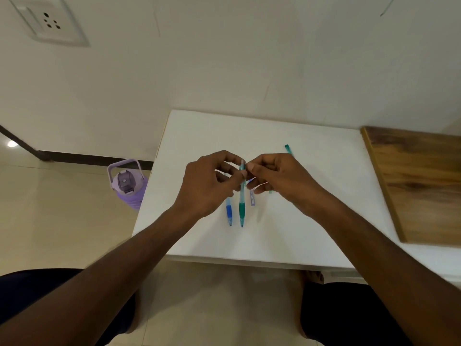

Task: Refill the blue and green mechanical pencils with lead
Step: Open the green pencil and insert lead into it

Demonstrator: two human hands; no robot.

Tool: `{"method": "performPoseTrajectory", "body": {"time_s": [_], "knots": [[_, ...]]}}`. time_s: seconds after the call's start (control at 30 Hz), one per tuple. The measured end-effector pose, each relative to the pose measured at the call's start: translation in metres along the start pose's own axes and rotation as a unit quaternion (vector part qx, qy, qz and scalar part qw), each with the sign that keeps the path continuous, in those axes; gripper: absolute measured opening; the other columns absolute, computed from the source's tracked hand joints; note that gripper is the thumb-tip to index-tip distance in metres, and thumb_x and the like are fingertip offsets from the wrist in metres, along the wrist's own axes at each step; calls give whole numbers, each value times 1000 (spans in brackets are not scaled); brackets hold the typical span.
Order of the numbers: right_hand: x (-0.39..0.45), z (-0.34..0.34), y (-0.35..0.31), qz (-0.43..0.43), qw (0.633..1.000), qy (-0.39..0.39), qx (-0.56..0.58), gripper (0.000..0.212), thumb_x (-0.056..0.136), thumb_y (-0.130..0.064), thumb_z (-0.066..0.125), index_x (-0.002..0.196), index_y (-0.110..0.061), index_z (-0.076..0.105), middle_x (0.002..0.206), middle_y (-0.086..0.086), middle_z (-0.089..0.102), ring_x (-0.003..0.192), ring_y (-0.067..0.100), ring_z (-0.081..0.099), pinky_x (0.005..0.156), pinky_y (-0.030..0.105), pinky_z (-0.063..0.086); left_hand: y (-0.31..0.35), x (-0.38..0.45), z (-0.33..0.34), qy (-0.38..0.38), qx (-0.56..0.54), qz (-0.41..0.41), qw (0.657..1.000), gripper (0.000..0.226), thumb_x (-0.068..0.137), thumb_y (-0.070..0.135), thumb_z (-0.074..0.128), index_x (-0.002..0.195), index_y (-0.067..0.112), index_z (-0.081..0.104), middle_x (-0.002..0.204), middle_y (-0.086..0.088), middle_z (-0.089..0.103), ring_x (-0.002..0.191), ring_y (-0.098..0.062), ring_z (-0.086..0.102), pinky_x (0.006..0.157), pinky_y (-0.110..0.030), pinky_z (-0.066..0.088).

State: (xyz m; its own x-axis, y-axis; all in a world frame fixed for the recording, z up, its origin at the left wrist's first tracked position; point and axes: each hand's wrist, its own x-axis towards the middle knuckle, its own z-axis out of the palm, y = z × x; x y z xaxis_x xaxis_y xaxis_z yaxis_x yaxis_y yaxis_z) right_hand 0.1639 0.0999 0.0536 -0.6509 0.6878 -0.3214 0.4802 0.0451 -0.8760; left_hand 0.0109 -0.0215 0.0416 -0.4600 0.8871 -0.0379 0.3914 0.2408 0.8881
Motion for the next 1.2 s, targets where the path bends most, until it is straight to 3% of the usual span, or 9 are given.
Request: {"method": "performPoseTrajectory", "body": {"time_s": [0.17,0.4,0.57,0.77,0.8,0.9,1.0,1.1,1.2], "knots": [[-5,8,-5,-4,995,88,46,19,96,-33,74,100,-16,79,89,1,82,81,17,78,79,36,66,-2,2,-1,-1,31,12,999,23,91,39,80,109,27,74,85,18,75,75,-2,75,69,-15,61],[-5,1,-5,-18,995,89,49,7,93,-18,76,92,-12,81,84,7,80,77,18,76,73,33,63,-2,-1,4,-19,56,23,998,20,90,40,80,103,25,78,84,26,71,83,-8,73,75,-19,57],[-2,1,-3,-21,991,111,66,8,94,-17,75,93,-13,81,85,9,79,81,26,74,78,36,65,2,-2,7,-9,47,39,998,17,94,37,77,104,23,78,85,23,71,83,-3,71,71,-6,52],[5,-12,-3,-14,971,136,198,8,94,-10,73,88,-12,80,82,4,77,77,17,69,66,28,58,1,-3,3,-27,55,55,997,10,92,37,80,96,30,74,86,23,72,85,8,67,68,-2,47],[8,-21,-1,-15,972,148,182,8,94,-12,74,89,-13,79,83,3,78,77,17,71,66,28,59,-1,-4,4,-30,56,54,996,11,92,37,80,96,29,75,86,22,72,85,8,67,68,-2,46],[10,-46,15,20,992,116,-43,4,90,-16,78,88,-17,81,83,0,81,79,18,78,73,29,65,-3,-4,0,-3,29,27,999,10,93,35,79,98,27,76,86,19,73,84,6,68,69,-4,49],[6,-48,34,97,975,63,-187,4,83,-14,84,82,-15,80,74,0,80,69,15,79,70,26,66,-1,0,-3,17,-16,-18,1000,11,97,37,74,101,27,73,89,15,74,82,2,70,73,-12,57],[10,-43,45,110,972,74,-196,9,81,-13,88,79,-12,79,67,2,78,54,8,74,52,14,56,3,1,-1,8,-67,-59,996,16,102,35,66,110,22,70,97,9,74,81,-4,76,76,-24,64],[13,-41,51,113,971,89,-188,16,80,-18,91,81,-10,78,70,6,79,59,13,76,54,16,58,6,-1,2,-3,-99,-71,993,16,105,32,61,113,19,67,100,8,71,79,-11,78,74,-27,66]]}}
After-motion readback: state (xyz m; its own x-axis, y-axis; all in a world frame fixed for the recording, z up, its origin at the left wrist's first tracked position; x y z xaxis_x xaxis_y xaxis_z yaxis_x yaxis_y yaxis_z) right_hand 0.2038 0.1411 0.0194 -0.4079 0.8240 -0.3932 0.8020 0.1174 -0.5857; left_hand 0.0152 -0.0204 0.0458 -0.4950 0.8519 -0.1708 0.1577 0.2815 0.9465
